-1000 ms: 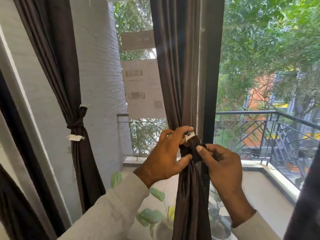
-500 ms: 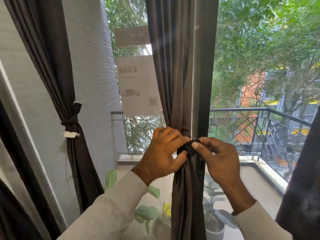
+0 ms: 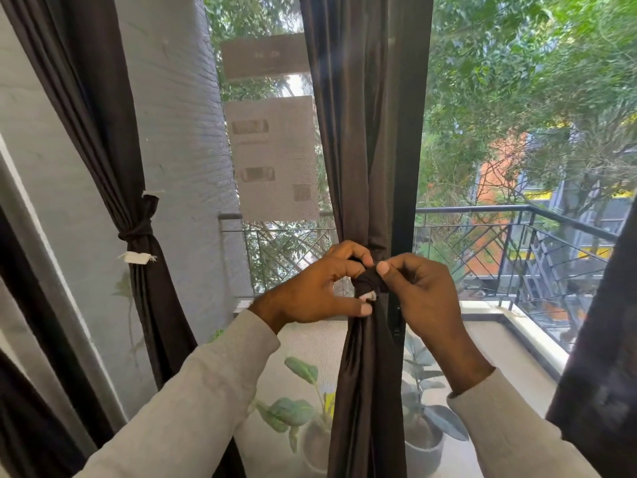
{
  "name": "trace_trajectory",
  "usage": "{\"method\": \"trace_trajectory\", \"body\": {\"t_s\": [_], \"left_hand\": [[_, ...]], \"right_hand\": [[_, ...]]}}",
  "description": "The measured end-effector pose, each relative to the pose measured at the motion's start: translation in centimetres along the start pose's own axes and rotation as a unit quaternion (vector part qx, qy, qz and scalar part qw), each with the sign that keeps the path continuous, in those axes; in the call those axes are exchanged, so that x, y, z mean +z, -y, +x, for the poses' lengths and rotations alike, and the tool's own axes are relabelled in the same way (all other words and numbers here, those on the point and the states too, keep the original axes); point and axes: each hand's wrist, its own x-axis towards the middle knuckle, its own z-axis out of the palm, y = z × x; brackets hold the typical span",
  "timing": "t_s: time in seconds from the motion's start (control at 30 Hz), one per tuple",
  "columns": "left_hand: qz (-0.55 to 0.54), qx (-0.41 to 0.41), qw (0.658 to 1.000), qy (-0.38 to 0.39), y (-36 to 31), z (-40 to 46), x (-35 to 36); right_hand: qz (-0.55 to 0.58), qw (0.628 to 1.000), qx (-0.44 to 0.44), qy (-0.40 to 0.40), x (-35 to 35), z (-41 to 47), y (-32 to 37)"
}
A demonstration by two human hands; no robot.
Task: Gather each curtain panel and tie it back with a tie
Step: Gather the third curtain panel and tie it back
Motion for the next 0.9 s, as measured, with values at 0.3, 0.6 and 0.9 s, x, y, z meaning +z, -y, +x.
{"method": "trace_trajectory", "body": {"t_s": [0.3,0.6,0.9], "left_hand": [[0.199,0.054,0.972,-0.116,0.1,-0.2,0.8],[0.373,0.145,0.892,-0.211,0.4,-1.2,1.0],[0.479,0.262,0.768,-0.336,1.6,-4.8,4.8]], "right_hand": [[0.041,0.998,0.030,0.034,0.5,1.2,0.7],[0.113,0.990,0.076,0.024,0.3,2.4,1.1],[0.044,0.995,0.045,0.076,0.3,1.4,1.5]]}}
